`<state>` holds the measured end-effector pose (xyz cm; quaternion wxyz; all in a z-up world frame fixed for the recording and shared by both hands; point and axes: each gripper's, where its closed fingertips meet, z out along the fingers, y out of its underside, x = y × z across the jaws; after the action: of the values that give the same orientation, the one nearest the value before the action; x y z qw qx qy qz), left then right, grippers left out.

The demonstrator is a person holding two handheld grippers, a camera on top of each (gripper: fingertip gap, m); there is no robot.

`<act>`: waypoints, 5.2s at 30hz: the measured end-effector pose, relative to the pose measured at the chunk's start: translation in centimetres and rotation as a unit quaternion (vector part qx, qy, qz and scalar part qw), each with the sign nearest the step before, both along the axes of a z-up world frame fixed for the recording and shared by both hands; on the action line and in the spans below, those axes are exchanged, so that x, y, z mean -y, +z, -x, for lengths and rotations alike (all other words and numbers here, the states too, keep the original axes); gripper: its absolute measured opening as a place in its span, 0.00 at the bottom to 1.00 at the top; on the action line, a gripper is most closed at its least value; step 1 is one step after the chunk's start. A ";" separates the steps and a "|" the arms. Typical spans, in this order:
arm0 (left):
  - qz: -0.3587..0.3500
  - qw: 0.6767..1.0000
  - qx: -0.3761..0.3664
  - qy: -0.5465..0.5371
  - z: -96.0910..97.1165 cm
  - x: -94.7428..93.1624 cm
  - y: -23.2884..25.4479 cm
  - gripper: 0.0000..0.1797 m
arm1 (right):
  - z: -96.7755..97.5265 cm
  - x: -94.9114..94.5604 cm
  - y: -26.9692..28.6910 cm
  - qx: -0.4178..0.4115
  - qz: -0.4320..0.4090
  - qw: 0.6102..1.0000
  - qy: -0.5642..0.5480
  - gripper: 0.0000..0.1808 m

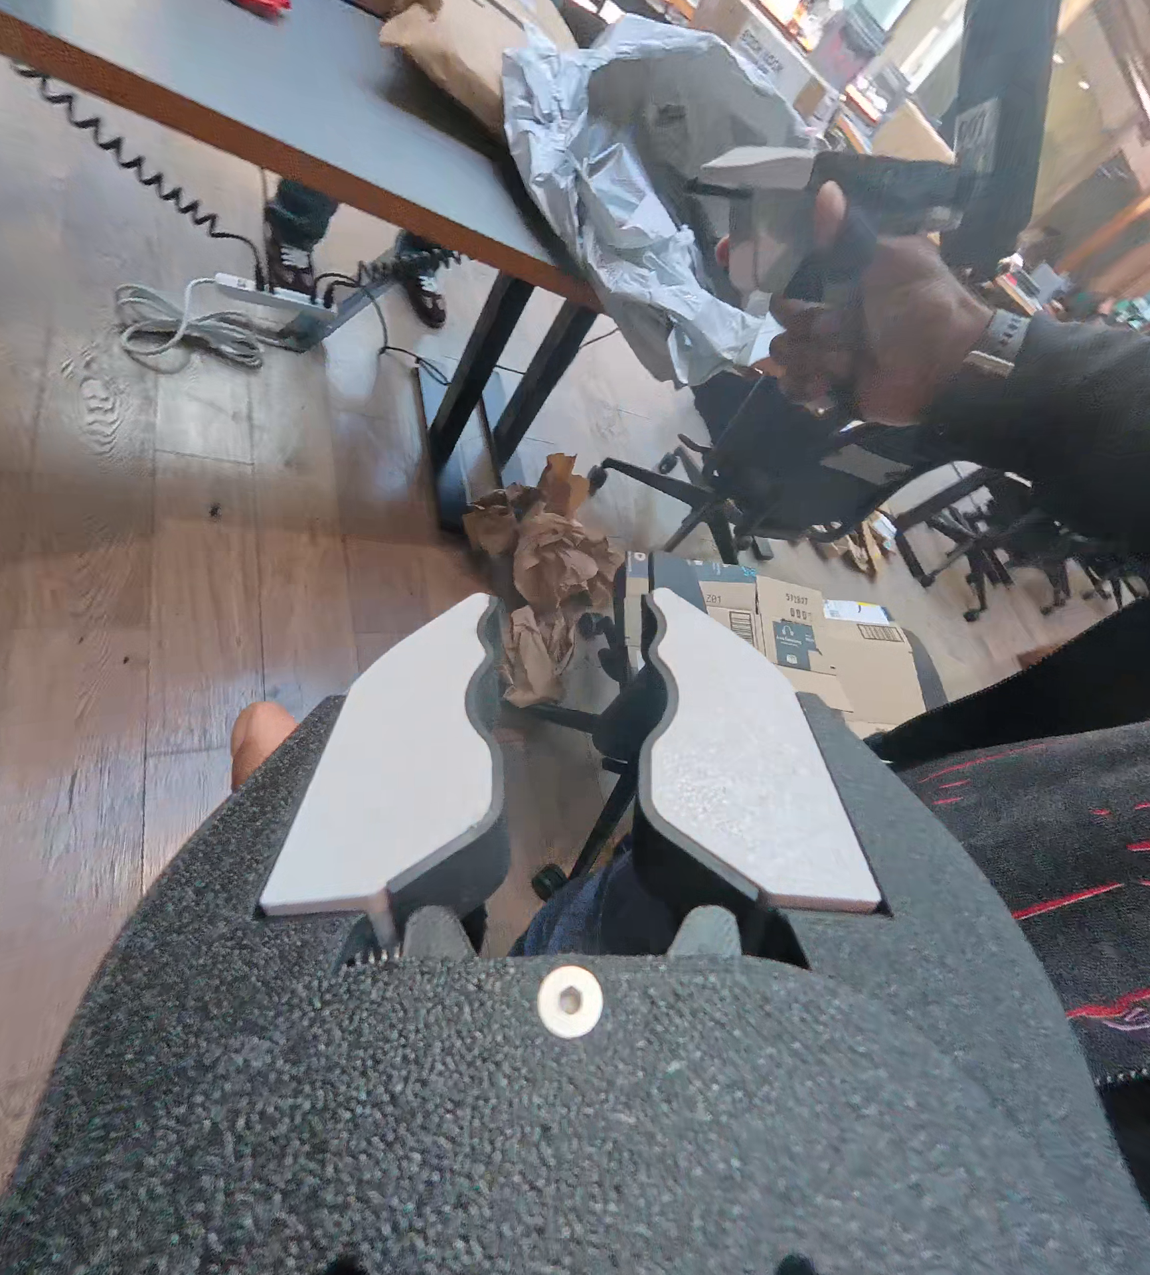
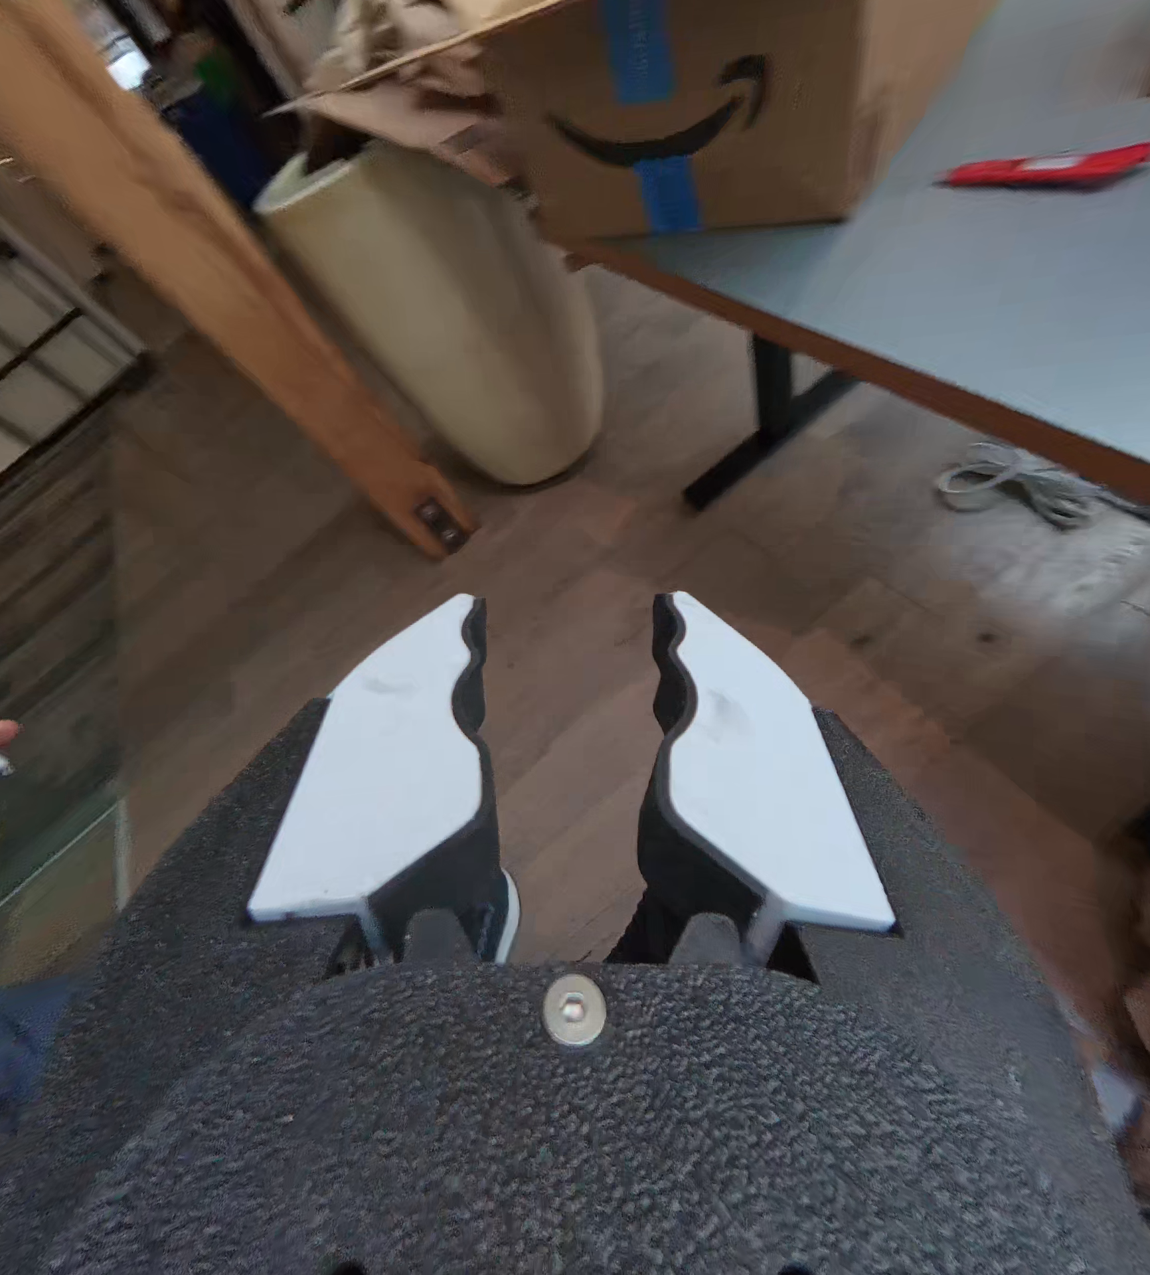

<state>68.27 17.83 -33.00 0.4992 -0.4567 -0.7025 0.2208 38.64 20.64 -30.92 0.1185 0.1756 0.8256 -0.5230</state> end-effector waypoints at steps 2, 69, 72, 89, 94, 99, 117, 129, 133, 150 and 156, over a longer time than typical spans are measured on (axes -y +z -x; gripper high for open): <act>0.000 0.998 -0.011 -0.055 4.8 2.6 -0.2 0.21 | 6.6 -1.9 -1.9 -0.031 -0.027 0.994 -0.101 0.26; -0.550 0.778 0.053 -0.299 71.5 -2.7 6.3 0.36 | 45.2 -9.5 7.4 0.203 0.383 0.820 -0.373 0.00; -0.564 0.772 0.038 -0.292 71.7 -2.0 7.5 0.36 | 45.3 -8.7 8.0 0.198 0.401 0.811 -0.377 0.00; -0.604 0.738 0.033 -0.298 72.9 -2.2 11.1 0.34 | 42.9 -8.0 10.3 0.183 0.435 0.798 -0.375 0.00; -0.613 0.728 0.041 -0.303 72.9 -2.5 11.6 0.33 | 42.6 -6.7 10.6 0.187 0.439 0.804 -0.354 0.00; -0.621 0.720 0.042 -0.307 73.2 -2.4 12.3 0.32 | 42.2 -5.7 10.8 0.190 0.444 0.811 -0.331 0.00; -0.640 0.702 0.019 -0.312 73.6 -1.7 13.6 0.15 | 41.5 -3.8 10.5 0.211 0.438 0.829 -0.278 0.00; -0.631 0.710 0.011 -0.312 73.8 -1.6 13.7 0.04 | 41.6 -3.4 9.8 0.219 0.428 0.834 -0.272 0.00; -0.631 0.711 0.011 -0.309 73.7 -1.4 13.5 0.04 | 41.5 -3.3 9.5 0.224 0.427 0.833 -0.272 0.00; -0.557 0.786 -0.014 -0.268 74.2 2.4 11.1 0.00 | 45.7 -12.9 -8.7 0.062 -0.162 0.891 -0.421 0.27; -0.554 0.790 -0.003 -0.262 73.0 3.0 10.4 0.00 | 45.6 -16.1 -20.2 0.161 -0.362 0.816 -0.422 0.36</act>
<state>-4.77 14.87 -22.63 0.7072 -0.2677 -0.5563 -0.3446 -6.93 36.72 -51.11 -0.0545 0.6185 0.7694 -0.1498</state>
